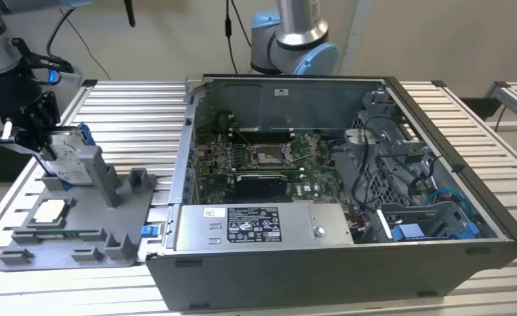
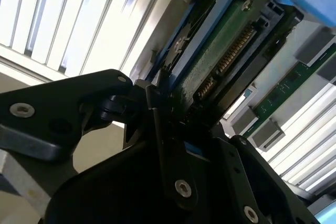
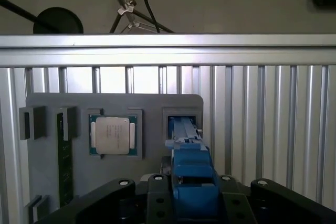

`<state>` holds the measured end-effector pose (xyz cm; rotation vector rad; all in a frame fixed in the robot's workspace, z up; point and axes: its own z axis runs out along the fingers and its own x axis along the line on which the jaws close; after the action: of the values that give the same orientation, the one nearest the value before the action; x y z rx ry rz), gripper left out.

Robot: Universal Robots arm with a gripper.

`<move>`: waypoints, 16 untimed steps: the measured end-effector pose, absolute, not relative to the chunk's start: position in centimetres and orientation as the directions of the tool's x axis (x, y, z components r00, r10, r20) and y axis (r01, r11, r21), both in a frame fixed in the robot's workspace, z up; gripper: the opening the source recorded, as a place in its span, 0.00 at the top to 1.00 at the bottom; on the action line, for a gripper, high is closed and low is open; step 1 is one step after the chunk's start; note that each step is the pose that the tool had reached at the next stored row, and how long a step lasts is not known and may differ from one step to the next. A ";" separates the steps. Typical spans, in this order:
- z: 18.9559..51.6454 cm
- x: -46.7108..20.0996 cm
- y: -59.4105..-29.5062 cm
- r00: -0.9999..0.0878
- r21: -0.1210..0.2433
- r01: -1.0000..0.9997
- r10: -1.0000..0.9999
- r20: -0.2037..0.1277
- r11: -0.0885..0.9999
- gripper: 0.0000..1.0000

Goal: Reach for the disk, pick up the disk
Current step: 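Pick up the disk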

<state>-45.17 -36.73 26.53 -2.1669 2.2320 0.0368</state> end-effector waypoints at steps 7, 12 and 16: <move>26.6 -45.2 -36.7 -0.029 -0.004 -1.000 -0.999 -0.038 0.030 1.00; 26.7 -45.2 -36.7 -0.029 -0.004 -1.000 -0.999 -0.038 0.030 1.00; 26.7 -45.2 -36.7 -0.029 -0.004 -1.000 -0.999 -0.038 0.030 1.00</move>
<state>-45.18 -36.73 26.74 -2.1671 2.2322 0.0364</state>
